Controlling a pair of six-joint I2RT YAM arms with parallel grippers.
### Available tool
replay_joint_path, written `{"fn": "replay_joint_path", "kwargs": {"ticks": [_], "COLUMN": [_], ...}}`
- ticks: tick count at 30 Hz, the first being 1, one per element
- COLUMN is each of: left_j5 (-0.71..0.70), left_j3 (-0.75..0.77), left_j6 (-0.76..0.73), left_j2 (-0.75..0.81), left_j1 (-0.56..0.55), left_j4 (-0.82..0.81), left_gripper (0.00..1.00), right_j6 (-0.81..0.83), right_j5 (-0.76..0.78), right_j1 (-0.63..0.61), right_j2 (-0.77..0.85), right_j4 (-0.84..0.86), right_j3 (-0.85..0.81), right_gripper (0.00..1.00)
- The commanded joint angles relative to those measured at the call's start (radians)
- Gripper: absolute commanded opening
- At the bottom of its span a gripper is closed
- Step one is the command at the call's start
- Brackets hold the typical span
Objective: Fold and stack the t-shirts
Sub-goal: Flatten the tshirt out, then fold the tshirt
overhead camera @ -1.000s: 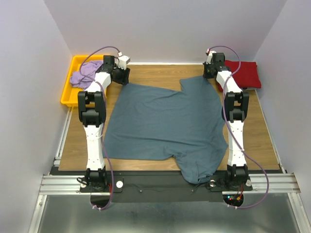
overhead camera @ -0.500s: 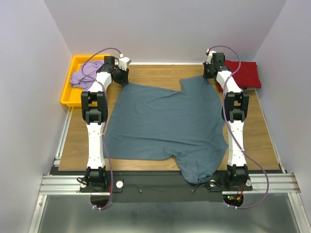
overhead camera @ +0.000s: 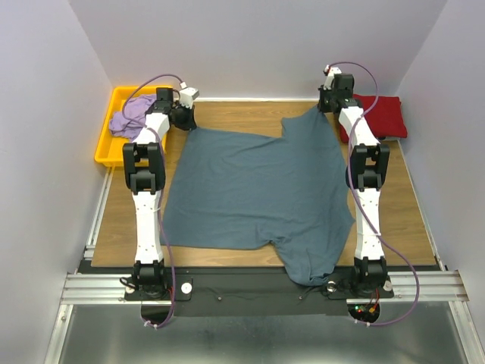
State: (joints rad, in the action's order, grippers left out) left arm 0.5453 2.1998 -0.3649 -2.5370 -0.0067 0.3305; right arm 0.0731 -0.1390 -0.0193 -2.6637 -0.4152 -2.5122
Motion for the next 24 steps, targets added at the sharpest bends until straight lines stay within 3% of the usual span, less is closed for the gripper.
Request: {"fn": "replay_joint_path", "kwargs": {"ticks": [1,7,24], "left_j5": [0.035,0.047,0.131], "left_j3": [-0.012,-0.078,-0.448], "left_j6": [0.011,-0.002,-0.227], "left_j2": [0.073,0.147,0.441], "left_j1": [0.025,0.033,0.059], "left_j4": [-0.059,-0.116,-0.239], "left_gripper": [0.0,0.0,0.0], "right_j6": [-0.01,0.002,0.001], "right_j5": [-0.014,-0.043,-0.166], "right_j1": [0.004,0.002,0.004], "right_j2": [0.06,0.154,0.475], "right_j4": [0.134,0.136,0.119], "right_j3": [-0.053,0.036,0.369], "right_gripper": [0.01,0.01,0.01]}}
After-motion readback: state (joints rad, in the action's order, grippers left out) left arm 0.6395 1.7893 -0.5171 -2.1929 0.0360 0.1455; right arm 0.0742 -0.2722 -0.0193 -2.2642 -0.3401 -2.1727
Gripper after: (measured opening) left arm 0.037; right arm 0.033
